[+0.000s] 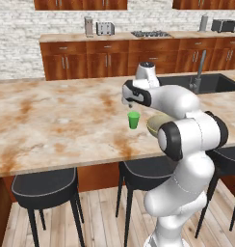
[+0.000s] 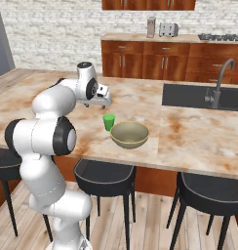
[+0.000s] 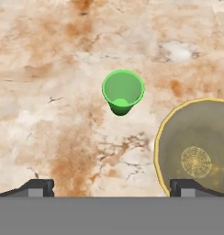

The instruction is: Place the cup inside the bowl on the dining table and move the bowl to any counter.

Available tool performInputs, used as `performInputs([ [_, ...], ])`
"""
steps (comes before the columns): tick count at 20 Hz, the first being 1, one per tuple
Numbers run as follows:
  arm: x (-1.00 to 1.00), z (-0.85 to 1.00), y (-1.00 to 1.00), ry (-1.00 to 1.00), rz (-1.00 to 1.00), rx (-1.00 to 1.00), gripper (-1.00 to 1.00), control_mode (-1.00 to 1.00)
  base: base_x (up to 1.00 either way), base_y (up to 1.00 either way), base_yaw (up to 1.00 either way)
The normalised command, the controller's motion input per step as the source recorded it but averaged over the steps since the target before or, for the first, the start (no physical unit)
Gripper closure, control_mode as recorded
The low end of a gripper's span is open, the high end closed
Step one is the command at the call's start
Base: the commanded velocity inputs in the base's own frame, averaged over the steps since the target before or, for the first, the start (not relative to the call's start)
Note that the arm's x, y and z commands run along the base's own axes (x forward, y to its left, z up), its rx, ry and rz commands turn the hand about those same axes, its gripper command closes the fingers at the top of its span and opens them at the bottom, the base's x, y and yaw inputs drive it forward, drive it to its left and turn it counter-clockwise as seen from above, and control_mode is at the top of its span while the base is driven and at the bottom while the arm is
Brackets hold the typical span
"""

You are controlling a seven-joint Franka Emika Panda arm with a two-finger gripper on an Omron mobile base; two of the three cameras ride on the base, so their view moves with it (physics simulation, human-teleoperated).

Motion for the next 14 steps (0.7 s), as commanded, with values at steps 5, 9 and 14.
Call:
performInputs([
  [5, 0.3, -0.14, 0.0, 0.0, 0.0, 0.0, -1.0, -1.0, 0.0, 0.0, 0.0],
  [9, 0.33, -0.17, 0.02, -0.01, 0.0, 0.0, -1.0, -1.0, 0.0, 0.0, 0.0],
  [14, 0.27, -0.12, 0.05, -0.01, 0.0, 0.0, -1.0, -1.0, 0.0, 0.0, 0.0],
])
